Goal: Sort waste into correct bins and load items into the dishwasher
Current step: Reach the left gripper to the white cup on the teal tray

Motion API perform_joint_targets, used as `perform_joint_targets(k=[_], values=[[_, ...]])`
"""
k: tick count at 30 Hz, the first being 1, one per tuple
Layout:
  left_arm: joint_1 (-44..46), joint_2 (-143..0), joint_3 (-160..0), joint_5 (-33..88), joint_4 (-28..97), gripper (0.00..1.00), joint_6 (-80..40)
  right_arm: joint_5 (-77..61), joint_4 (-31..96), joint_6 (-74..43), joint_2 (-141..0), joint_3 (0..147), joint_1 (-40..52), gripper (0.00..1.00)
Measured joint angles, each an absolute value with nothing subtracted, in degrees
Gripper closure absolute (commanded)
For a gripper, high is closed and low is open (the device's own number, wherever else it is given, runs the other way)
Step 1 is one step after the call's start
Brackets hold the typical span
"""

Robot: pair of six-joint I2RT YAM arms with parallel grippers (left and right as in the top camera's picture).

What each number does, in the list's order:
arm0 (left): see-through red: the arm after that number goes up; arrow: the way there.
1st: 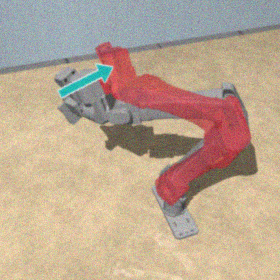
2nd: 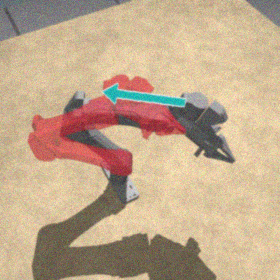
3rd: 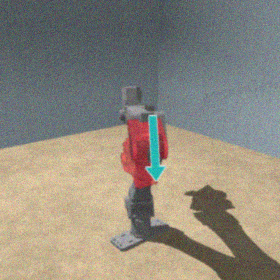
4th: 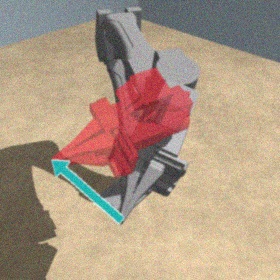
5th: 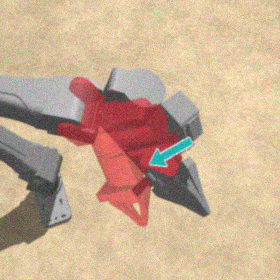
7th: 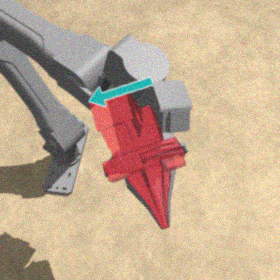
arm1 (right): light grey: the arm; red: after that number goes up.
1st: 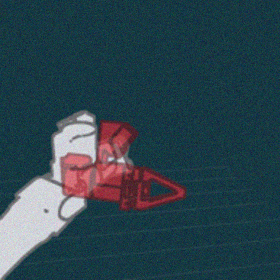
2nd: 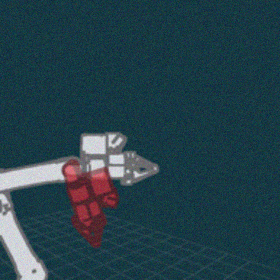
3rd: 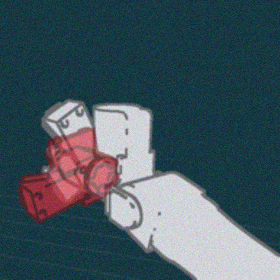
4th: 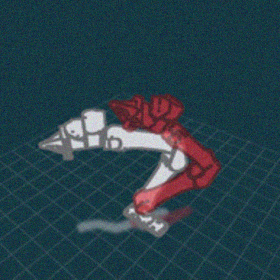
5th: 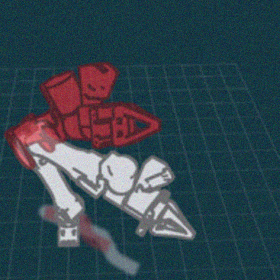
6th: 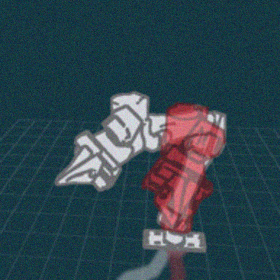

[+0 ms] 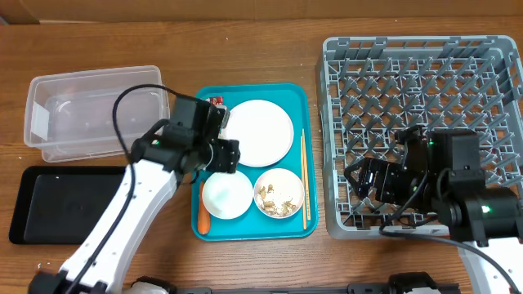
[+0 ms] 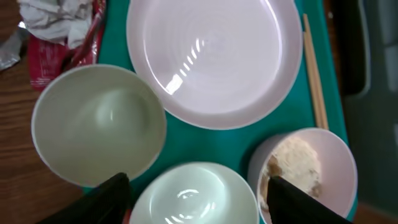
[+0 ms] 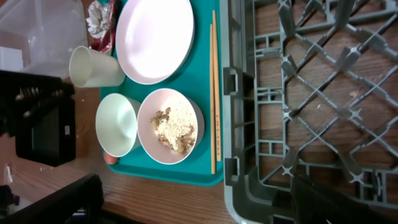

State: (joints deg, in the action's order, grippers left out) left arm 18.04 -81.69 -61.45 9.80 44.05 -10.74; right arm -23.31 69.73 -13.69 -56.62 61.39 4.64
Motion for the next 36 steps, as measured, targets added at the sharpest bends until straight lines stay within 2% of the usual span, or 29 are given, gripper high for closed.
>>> perform_joint_targets(k=[4,6,8,9,13,14,20,31,33,36], values=[[18.0,-86.1,-61.5,6.7,40.8,0.30,-11.5,-23.6,70.1,-13.7,-57.2,61.4,4.6,0.00],[18.0,-88.5,-61.5,6.0,39.0,0.36,-11.8,-23.7,70.1,-13.7,-57.2,61.4,4.6,0.00],[18.0,-91.2,-61.5,5.8,37.0,0.49,-12.2,-23.7,70.3,-13.7,-57.2,61.4,4.6,0.00],[18.0,-92.4,-61.5,5.8,36.2,0.60,-12.2,-23.7,70.4,-13.7,-57.2,61.4,4.6,0.00],[18.2,-96.4,-61.5,6.4,35.3,0.92,-12.3,-23.7,71.4,-13.7,-57.2,61.4,4.6,0.00],[18.4,-96.9,-61.5,6.5,35.4,0.96,-12.4,-23.7,71.7,-13.7,-57.2,61.4,4.6,0.00],[18.6,-96.4,-62.7,6.2,37.0,0.96,-12.0,-23.7,72.0,-13.7,-57.2,61.4,4.6,0.00],[18.7,-89.4,-76.0,7.2,51.4,0.96,-11.6,-26.4,68.9,-13.7,-57.2,61.4,4.6,0.00],[18.5,-87.4,-78.0,8.8,52.9,0.96,-11.6,-27.2,68.1,-13.7,-57.2,61.4,4.6,0.00],[16.7,-85.1,-79.4,18.0,53.2,0.96,-9.8,-28.9,66.0,-13.7,-57.1,61.4,4.6,0.00]])
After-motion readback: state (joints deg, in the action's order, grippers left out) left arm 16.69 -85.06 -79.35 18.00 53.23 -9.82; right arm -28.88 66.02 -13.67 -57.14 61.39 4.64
